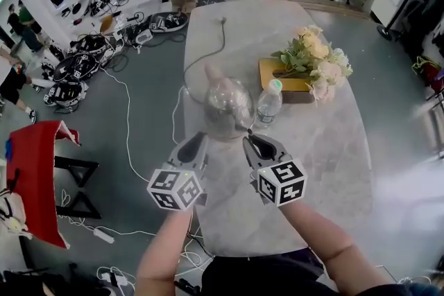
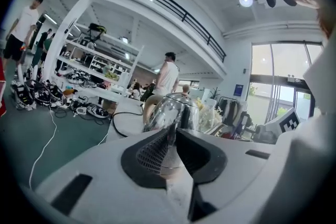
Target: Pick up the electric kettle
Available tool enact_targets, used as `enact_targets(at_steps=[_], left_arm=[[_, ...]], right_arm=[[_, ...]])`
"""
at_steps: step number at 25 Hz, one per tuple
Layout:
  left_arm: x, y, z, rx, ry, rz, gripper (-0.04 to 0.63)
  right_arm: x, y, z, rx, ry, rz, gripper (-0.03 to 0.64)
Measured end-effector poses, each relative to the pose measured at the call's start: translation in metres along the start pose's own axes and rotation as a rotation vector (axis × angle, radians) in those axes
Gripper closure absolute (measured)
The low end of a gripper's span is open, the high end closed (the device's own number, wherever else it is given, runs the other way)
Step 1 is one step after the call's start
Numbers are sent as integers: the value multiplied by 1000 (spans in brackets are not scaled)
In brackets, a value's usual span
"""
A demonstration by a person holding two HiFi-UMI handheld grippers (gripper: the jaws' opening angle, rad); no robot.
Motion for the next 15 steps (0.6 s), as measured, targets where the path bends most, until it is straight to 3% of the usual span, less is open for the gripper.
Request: enact_targets(at_steps=[1,2,3,8,11,15], left_arm=[[1,0,5,9,1,-1,571],[3,0,10,18,2,-2,571],[4,0,15,27,4,-2,571],[14,6,42,71,23,-7,565],[18,13,58,82,11,-10,467],[20,23,74,89,-2,-10,460]], right_arm=[[2,3,0,-5,5,-2,570],[3,6,1,-6,13,-2,478],[4,9,1,-7,20,-3,451],[11,21,2,-22,6,-36,451],[18,31,5,-42,-21,-45,448],[20,39,0,-98,-17,-43,448]])
Point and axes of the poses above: the fingertips, and each gripper's own axes: y forward along the fingers, z to its left, x out of its top, the point moved 1 cm from there along -y, backward along the fingers, and after that the axes turned 14 degrees about -x, right-handed, at the moved point
